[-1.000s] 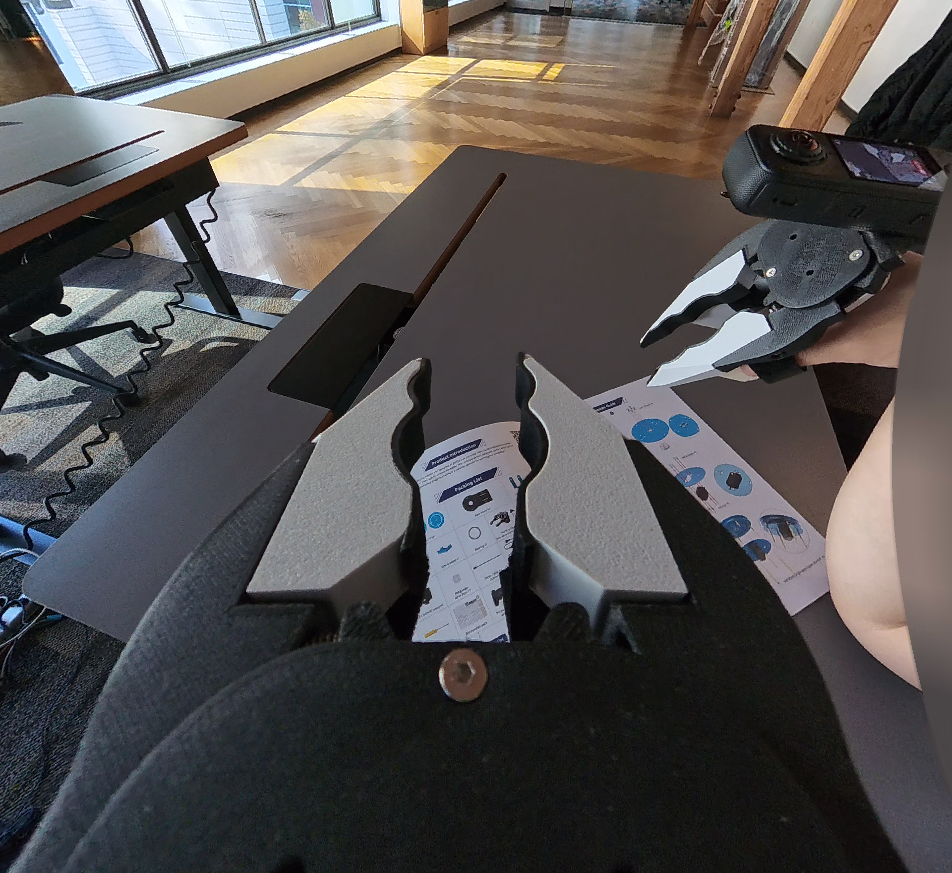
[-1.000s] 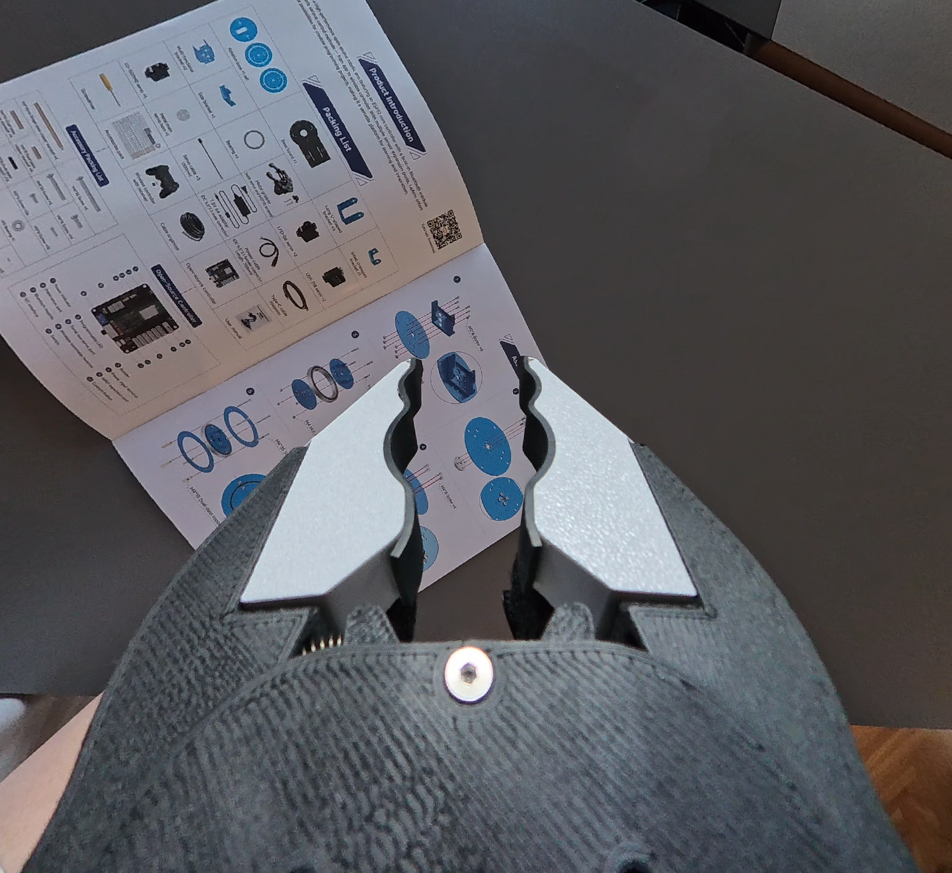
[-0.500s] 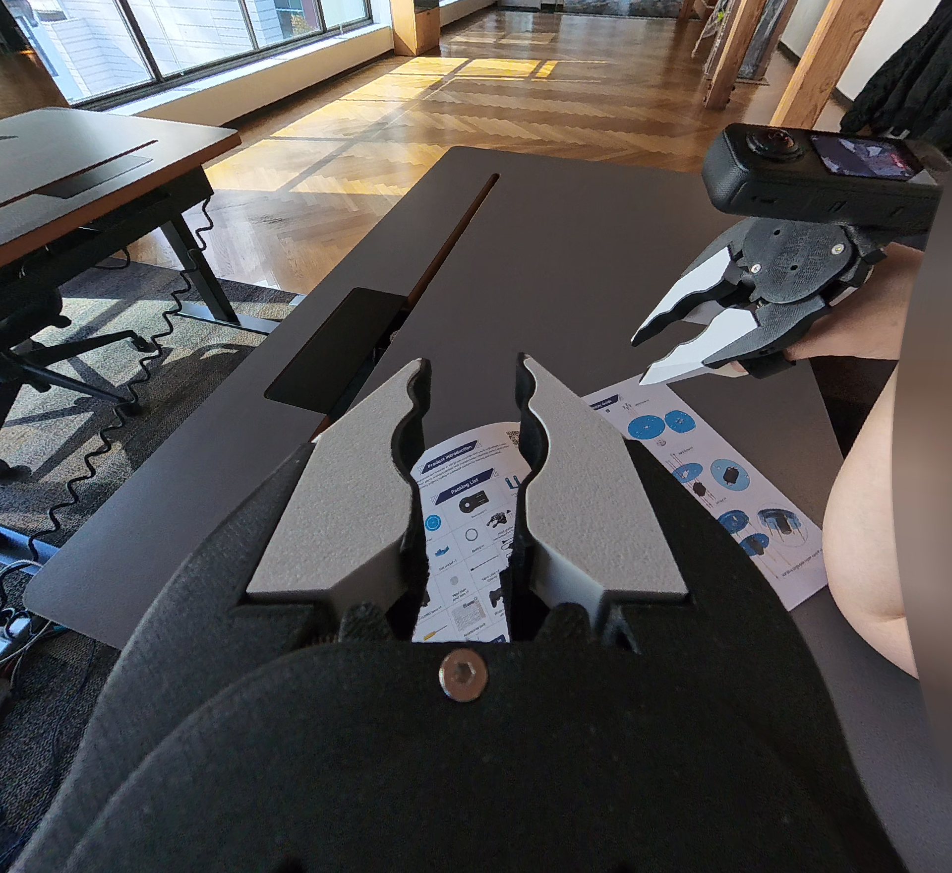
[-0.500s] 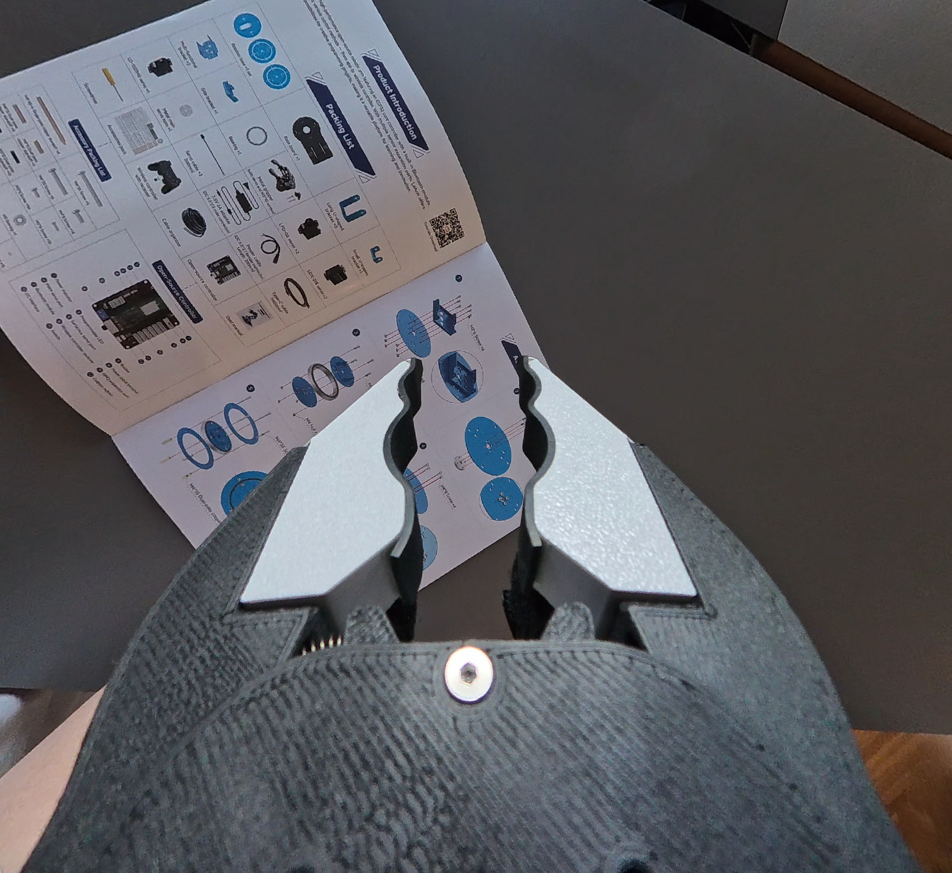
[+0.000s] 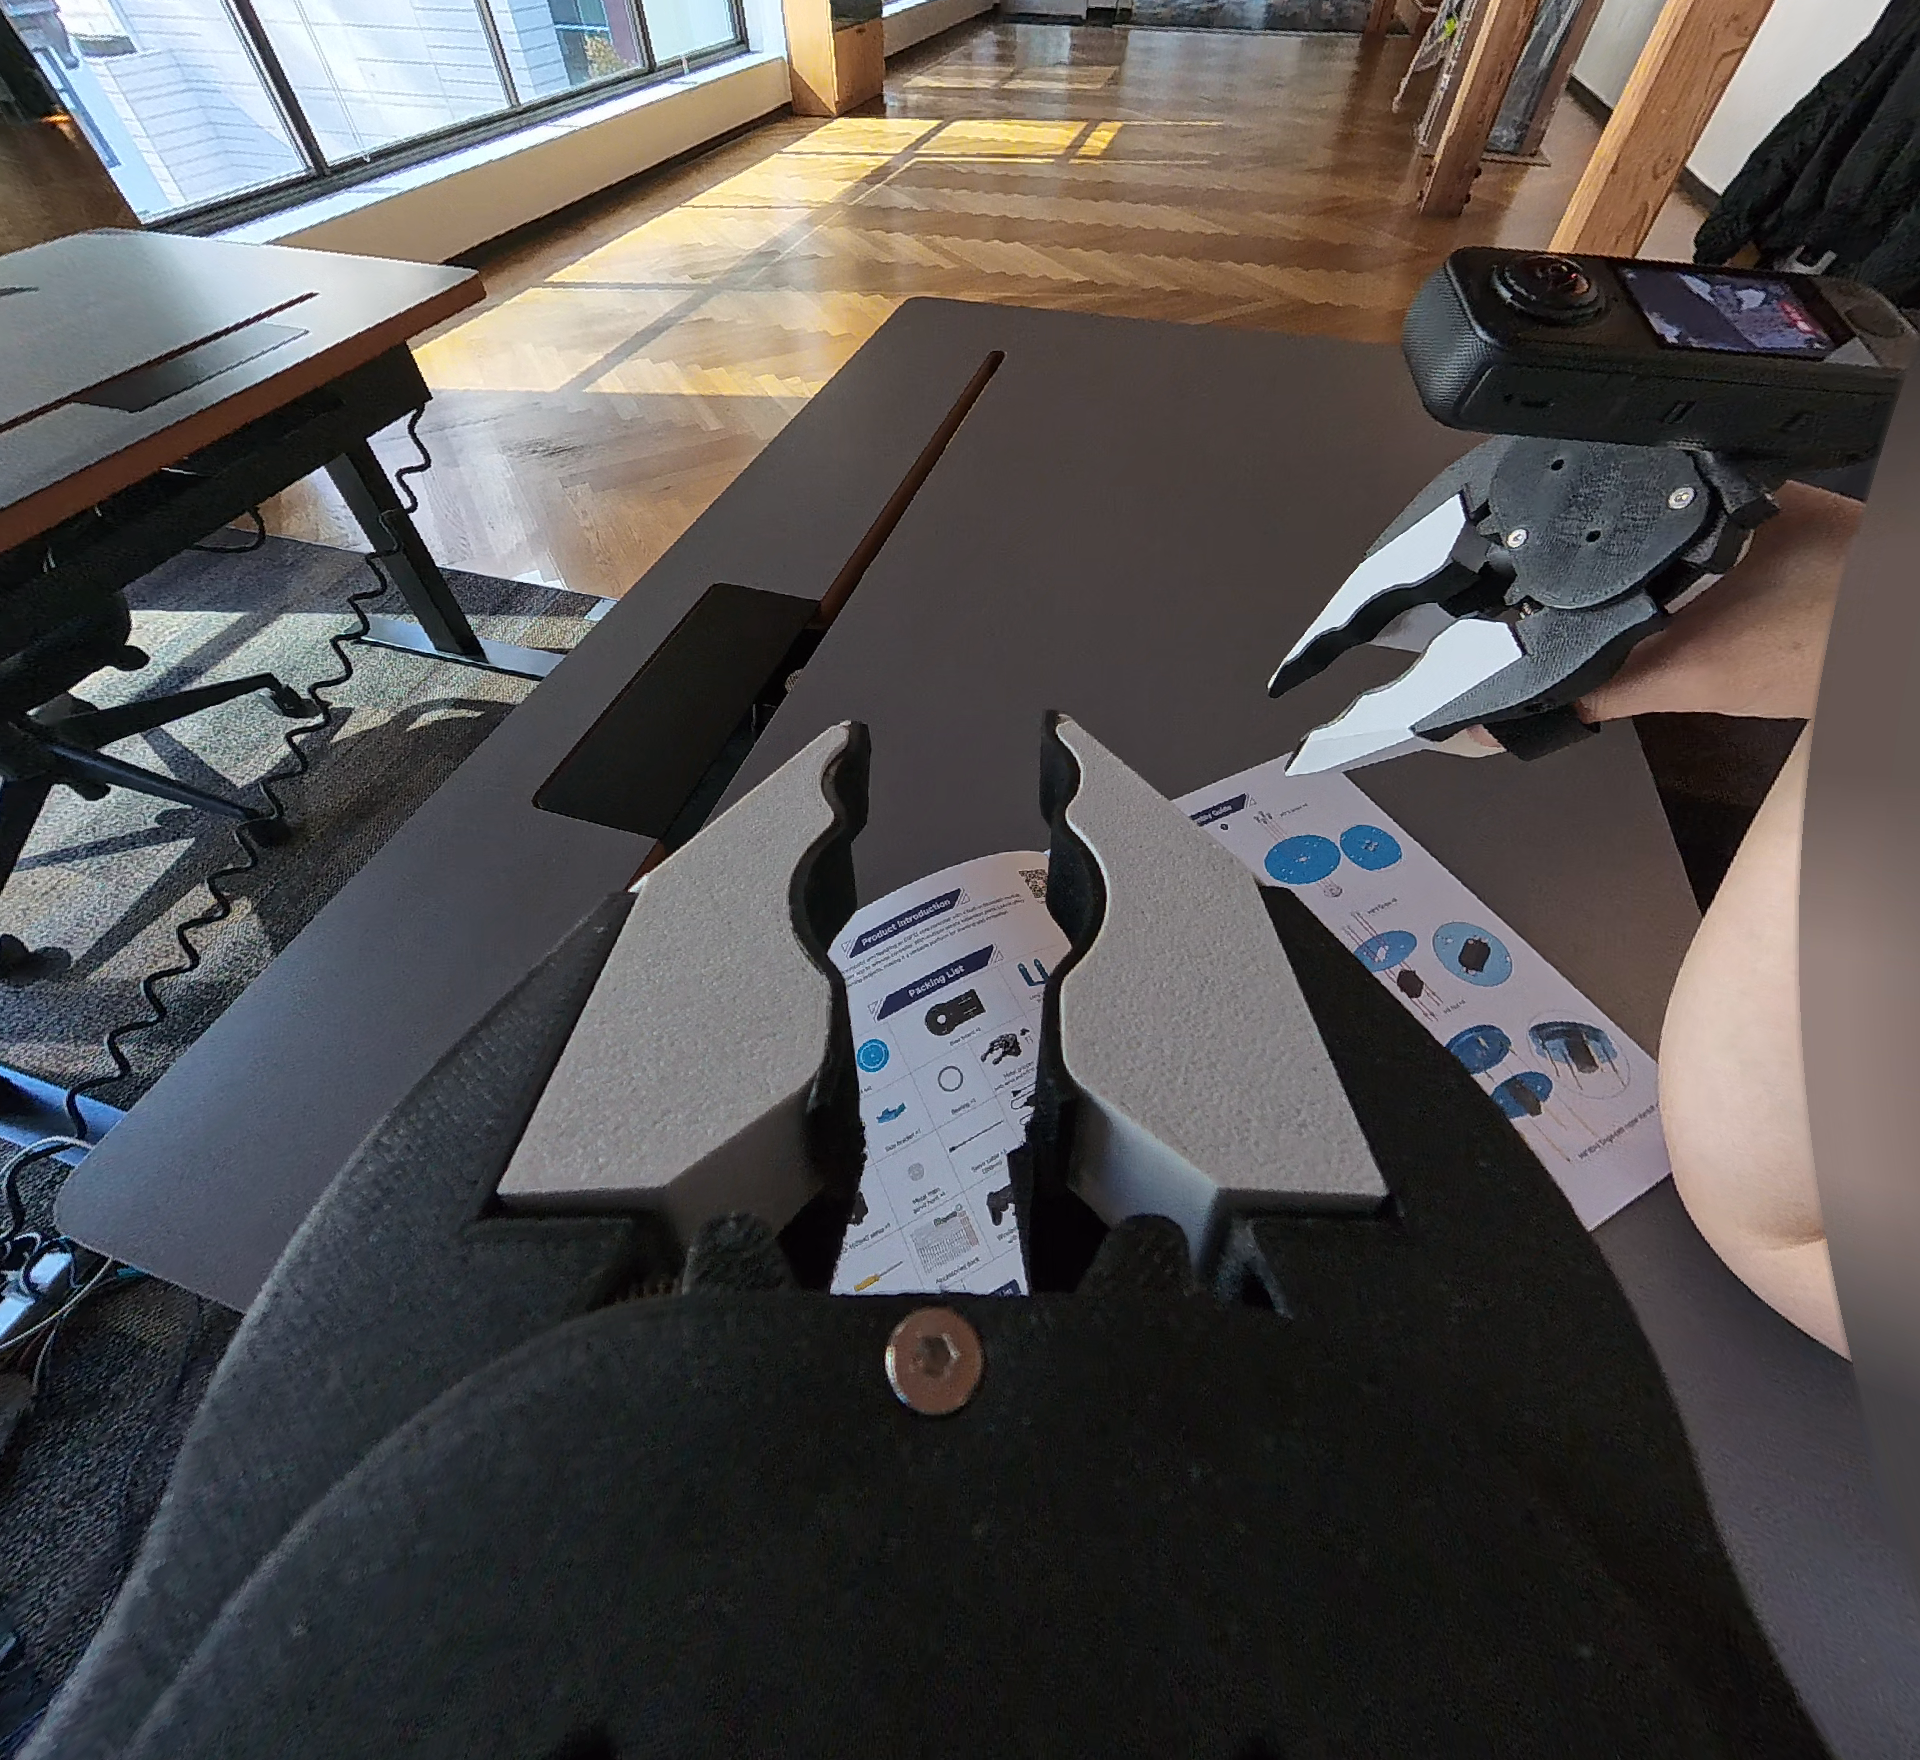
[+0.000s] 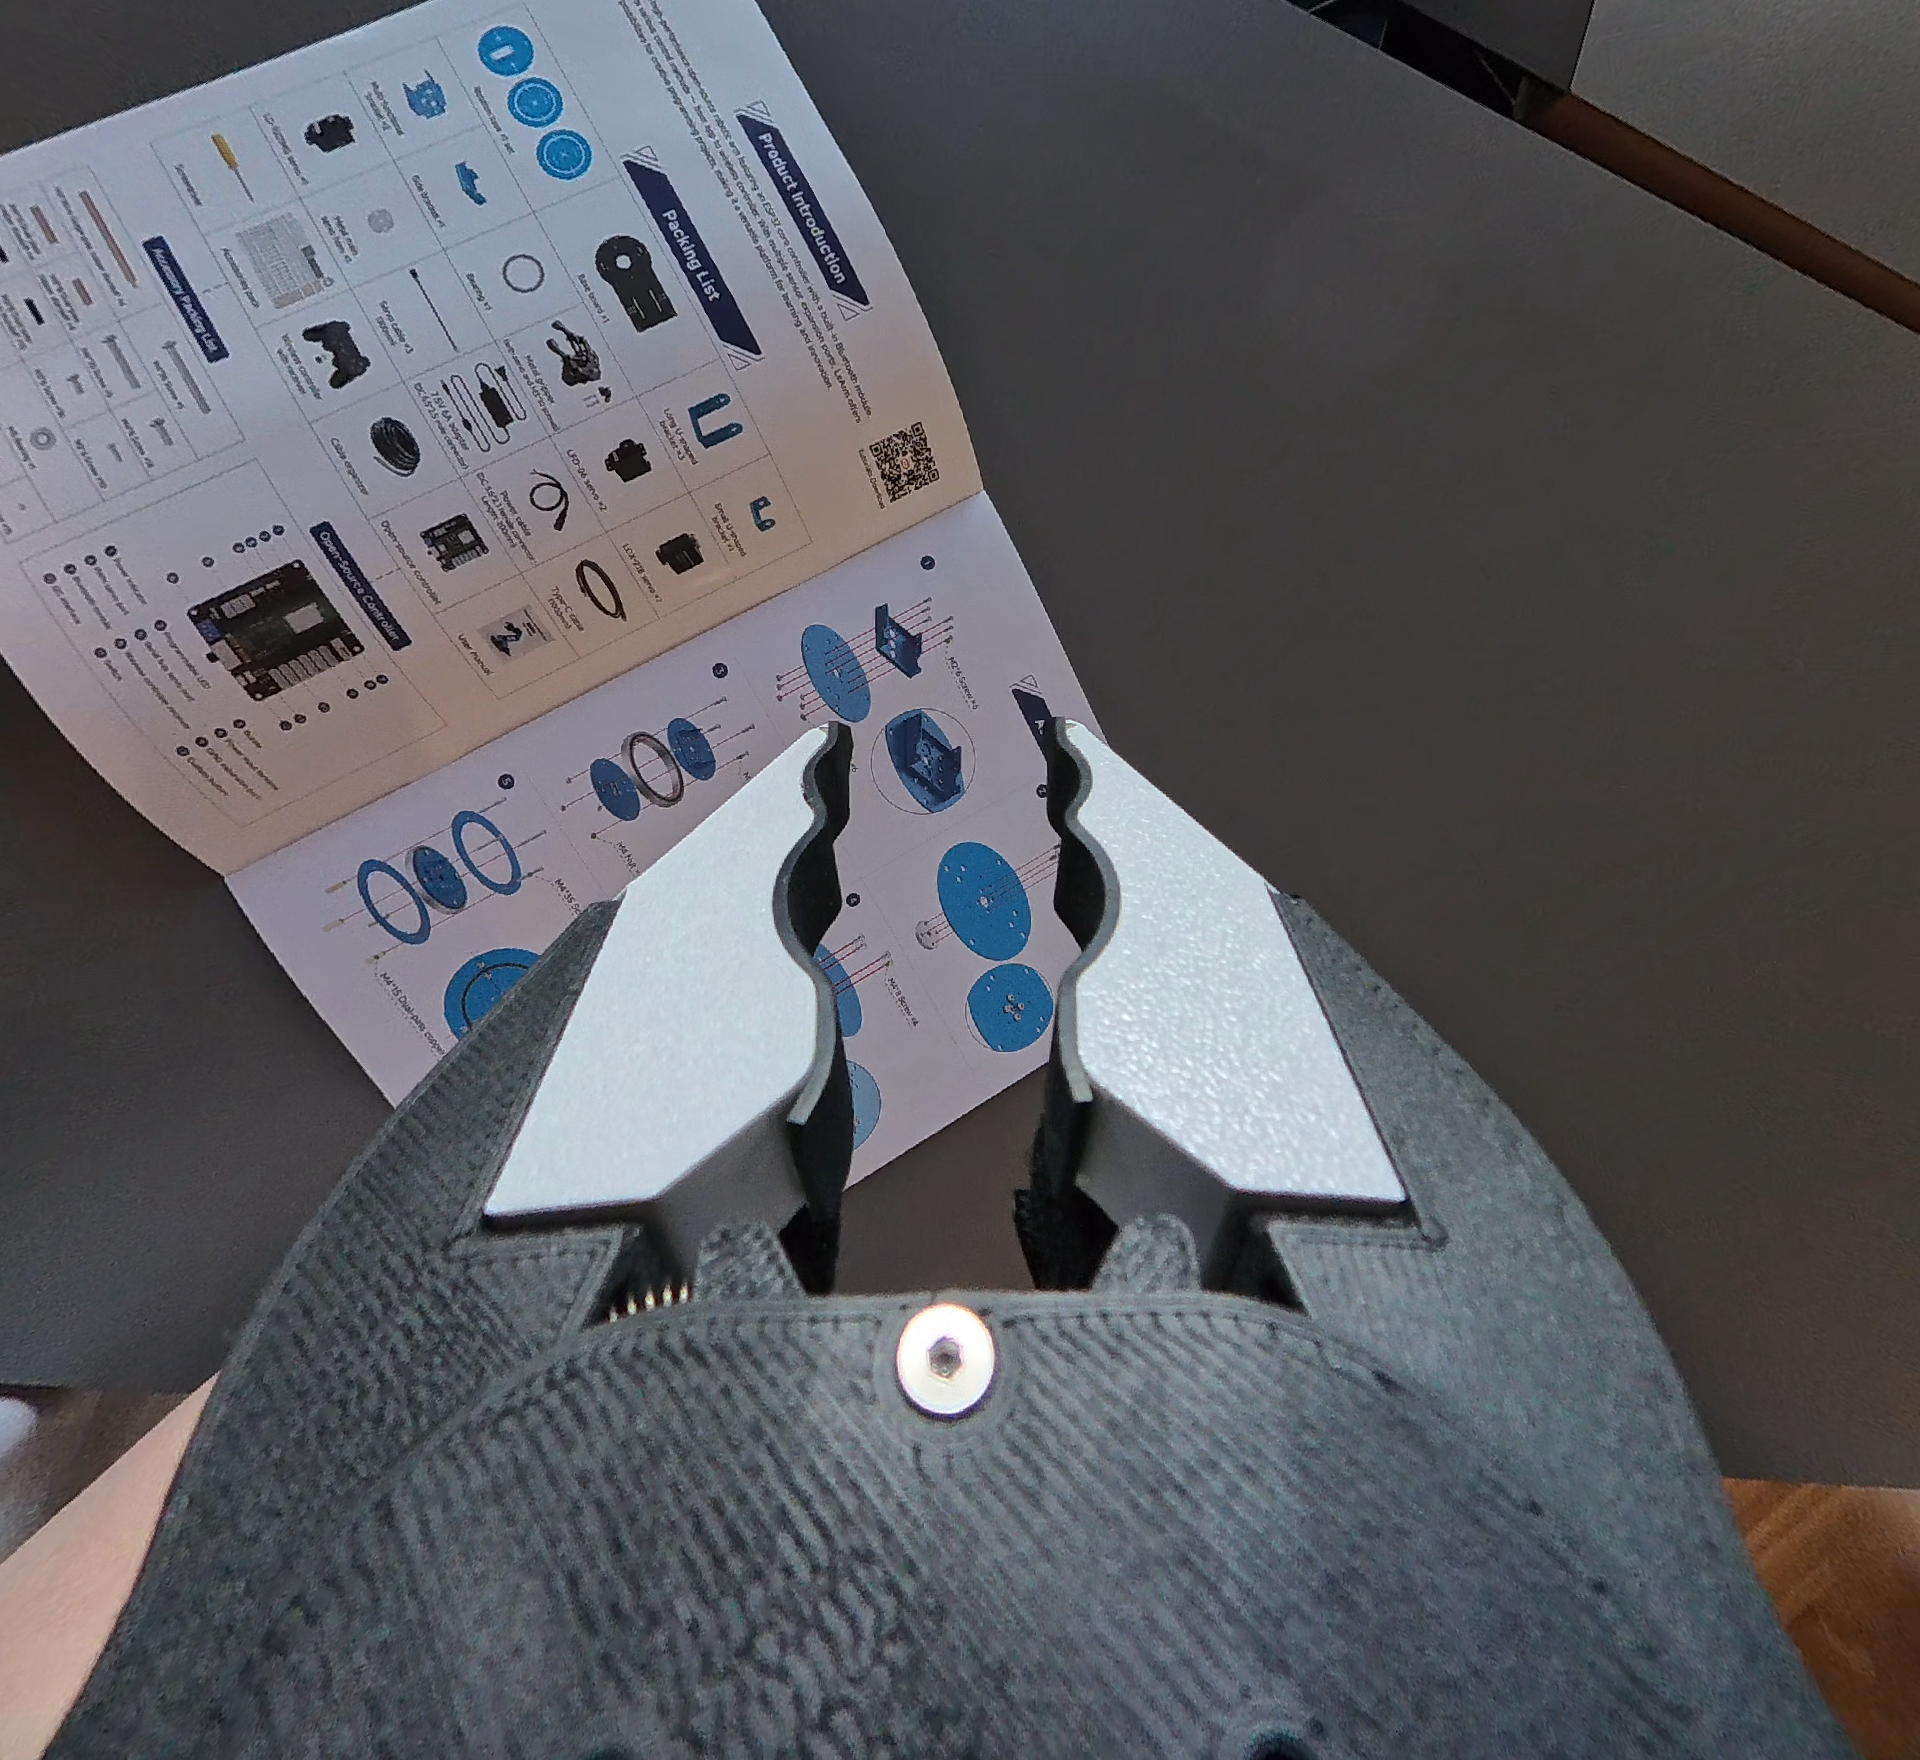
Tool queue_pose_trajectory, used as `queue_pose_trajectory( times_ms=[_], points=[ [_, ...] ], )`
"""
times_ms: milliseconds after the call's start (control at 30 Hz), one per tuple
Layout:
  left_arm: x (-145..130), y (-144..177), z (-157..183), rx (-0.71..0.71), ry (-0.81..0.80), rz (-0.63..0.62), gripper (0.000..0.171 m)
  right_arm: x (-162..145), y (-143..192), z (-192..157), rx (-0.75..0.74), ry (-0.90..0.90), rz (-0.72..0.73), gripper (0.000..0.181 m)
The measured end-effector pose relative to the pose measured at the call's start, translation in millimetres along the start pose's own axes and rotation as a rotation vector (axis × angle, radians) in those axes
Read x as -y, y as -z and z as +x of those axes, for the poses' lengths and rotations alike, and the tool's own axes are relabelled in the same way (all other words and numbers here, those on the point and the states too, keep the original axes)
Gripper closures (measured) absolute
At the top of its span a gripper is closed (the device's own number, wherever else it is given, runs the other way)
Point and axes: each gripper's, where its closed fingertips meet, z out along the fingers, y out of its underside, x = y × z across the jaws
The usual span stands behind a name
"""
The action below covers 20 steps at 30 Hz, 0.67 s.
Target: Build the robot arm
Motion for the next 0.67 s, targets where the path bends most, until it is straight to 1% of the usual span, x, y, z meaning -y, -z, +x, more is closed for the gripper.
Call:
queue_pose_trajectory(
  times_ms=[200,433,567,667],
  points=[
    [2.4,-3.7,7.2,-0.034,-0.01,0.005,0.14,-3.3,5.4,0.4,0.004,0.002,0.016,0.144],
    [-5.8,-18.5,22.6,-0.023,-0.077,-0.084,0.14,-15.3,20.4,-1.1,0.02,0.011,0.054,0.144],
    [-6.3,-23.4,27.3,-0.017,-0.093,-0.103,0.139,-25.9,24.2,-0.4,0.033,0.029,0.053,0.144],
    [-6.9,-24.0,32.3,-0.018,-0.123,-0.113,0.137,-27.7,27.6,4.1,0.015,0.023,0.064,0.144]
  ],
)
